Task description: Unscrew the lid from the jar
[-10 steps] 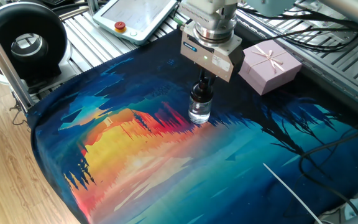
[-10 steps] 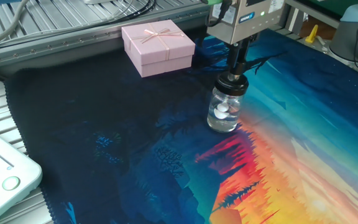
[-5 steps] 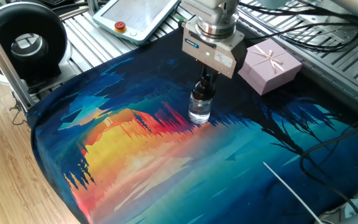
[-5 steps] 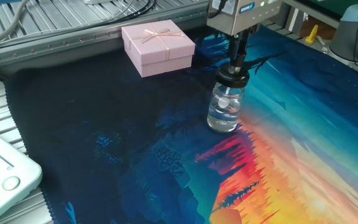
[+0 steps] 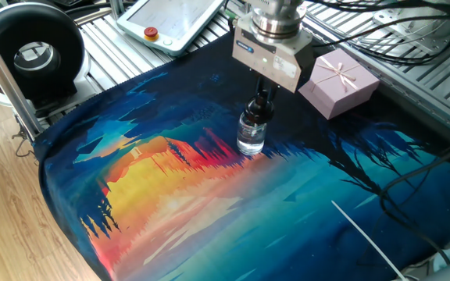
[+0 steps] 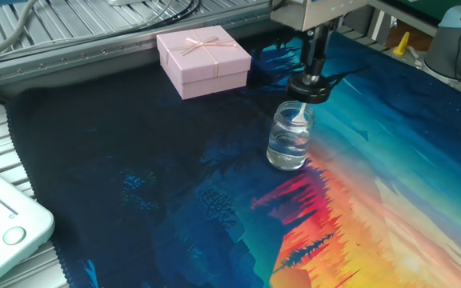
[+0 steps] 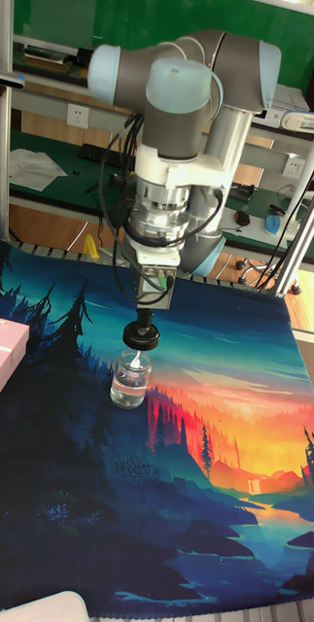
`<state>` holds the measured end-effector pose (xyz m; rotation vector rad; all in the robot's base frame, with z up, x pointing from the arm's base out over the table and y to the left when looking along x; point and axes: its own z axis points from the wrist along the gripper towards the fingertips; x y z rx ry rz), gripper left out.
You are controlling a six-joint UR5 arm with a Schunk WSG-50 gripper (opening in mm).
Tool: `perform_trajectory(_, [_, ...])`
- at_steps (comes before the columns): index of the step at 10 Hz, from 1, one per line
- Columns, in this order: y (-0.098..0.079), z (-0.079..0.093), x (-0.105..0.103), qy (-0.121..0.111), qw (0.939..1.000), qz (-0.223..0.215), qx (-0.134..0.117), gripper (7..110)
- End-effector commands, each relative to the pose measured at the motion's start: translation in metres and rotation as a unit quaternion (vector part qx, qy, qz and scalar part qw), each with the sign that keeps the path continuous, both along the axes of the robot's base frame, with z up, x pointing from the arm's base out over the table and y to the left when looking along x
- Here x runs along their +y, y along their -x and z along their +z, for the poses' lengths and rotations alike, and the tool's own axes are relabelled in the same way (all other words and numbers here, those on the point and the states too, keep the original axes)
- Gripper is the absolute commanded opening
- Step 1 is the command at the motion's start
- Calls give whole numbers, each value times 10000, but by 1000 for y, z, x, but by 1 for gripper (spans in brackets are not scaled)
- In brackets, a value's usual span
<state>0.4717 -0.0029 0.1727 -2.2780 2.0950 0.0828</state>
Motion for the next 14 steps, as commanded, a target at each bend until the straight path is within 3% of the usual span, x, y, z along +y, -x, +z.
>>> perform_trajectory(1, [-4,8,-1,-40,9988,-493,-25,7])
perform_trajectory(6, [-25,5,-4,2,9984,-565,-83,7])
perform_trajectory(14, [-33,0,-2,-27,9978,-648,-160,7])
